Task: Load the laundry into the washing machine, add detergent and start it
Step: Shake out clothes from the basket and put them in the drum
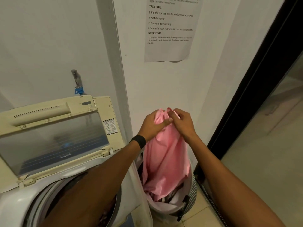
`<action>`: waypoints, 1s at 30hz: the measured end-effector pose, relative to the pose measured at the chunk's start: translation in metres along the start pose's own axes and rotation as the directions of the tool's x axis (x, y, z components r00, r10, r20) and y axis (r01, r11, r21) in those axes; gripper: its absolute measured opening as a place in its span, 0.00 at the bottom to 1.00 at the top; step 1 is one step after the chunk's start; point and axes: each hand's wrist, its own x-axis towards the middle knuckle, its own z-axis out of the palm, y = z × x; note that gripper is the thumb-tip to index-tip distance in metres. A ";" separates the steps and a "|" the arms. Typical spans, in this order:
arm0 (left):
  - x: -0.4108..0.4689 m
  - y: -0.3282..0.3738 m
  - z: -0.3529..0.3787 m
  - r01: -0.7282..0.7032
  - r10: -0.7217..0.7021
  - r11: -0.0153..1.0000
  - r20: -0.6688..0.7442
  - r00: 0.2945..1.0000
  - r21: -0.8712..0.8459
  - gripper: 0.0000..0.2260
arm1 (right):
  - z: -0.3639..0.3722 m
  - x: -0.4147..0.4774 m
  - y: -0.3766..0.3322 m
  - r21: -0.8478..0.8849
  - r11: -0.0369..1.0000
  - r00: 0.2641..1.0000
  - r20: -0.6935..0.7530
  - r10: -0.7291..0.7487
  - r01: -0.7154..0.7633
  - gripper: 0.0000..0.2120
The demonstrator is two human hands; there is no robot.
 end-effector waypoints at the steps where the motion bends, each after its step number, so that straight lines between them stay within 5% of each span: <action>1: 0.000 0.002 0.002 0.021 -0.022 0.999 -0.039 0.999 -0.025 0.15 | 0.002 0.001 -0.002 0.000 1.000 1.000 0.010 -0.002 0.002 0.22; 10: 0.008 0.009 -0.010 0.111 -0.157 0.980 -0.299 0.941 -0.166 0.22 | 0.024 -0.040 0.046 -0.306 0.944 0.983 0.167 -0.075 0.124 0.16; 15: 0.018 0.000 -0.030 0.091 -0.167 0.973 -0.379 0.910 -0.211 0.19 | -0.008 -0.043 0.072 -0.249 0.969 0.999 0.032 0.014 -0.005 0.06; 18: 0.020 -0.005 -0.033 0.106 -0.177 0.970 -0.339 0.924 -0.219 0.22 | -0.024 -0.025 0.047 -0.106 0.994 0.999 -0.038 -0.016 0.012 0.06; 21: 0.015 0.001 -0.023 0.043 -0.066 0.986 -0.139 0.988 -0.163 0.31 | -0.017 -0.007 0.017 -0.044 0.998 0.998 -0.033 -0.054 0.053 0.13; 24: 0.008 0.006 -0.006 -0.021 0.023 0.990 0.013 1.000 -0.141 0.20 | 0.004 0.005 0.003 -0.078 0.993 0.995 0.050 -0.084 0.088 0.13; 26: 0.007 0.003 0.002 0.000 -0.010 0.990 -0.066 0.998 -0.143 0.12 | 0.016 0.006 0.002 -0.082 0.995 0.996 0.074 -0.043 0.049 0.14; 30: 0.012 -0.001 -0.005 0.054 -0.085 0.993 -0.303 0.949 -0.107 0.14 | 0.030 -0.006 0.014 -0.231 0.971 0.996 0.077 -0.046 0.062 0.24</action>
